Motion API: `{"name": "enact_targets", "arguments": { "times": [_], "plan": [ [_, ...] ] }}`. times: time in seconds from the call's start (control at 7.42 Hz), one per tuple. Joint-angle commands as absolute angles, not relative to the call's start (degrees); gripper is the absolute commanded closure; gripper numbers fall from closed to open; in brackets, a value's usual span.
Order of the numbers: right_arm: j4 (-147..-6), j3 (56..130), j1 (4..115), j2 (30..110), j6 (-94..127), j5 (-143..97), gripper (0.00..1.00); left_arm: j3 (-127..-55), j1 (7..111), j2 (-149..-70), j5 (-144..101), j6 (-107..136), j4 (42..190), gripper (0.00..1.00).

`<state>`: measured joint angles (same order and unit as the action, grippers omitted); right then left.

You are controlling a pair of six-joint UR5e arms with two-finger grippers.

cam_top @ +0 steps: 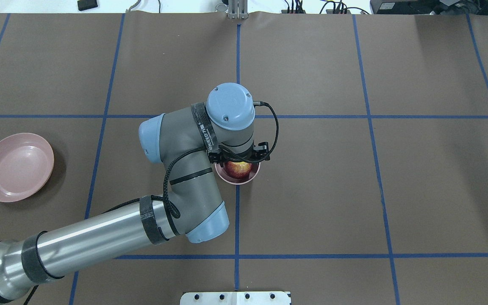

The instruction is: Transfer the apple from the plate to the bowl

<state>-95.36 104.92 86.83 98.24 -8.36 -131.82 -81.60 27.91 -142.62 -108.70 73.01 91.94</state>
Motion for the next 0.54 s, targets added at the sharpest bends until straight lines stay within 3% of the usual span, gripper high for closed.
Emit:
{"name": "enact_targets", "arguments": {
  "times": [0.0,0.4],
  "plan": [
    [-95.4,104.9,86.8,98.3,-8.4,-131.7,0.0,-86.1,30.1,-141.5,-108.8,72.3,90.0,0.02],
    [-95.4,103.9,86.8,98.1,-8.4,-131.7,0.0,-105.2,37.3,-128.9,-109.3,55.4,79.3,0.02]
  ]
}}
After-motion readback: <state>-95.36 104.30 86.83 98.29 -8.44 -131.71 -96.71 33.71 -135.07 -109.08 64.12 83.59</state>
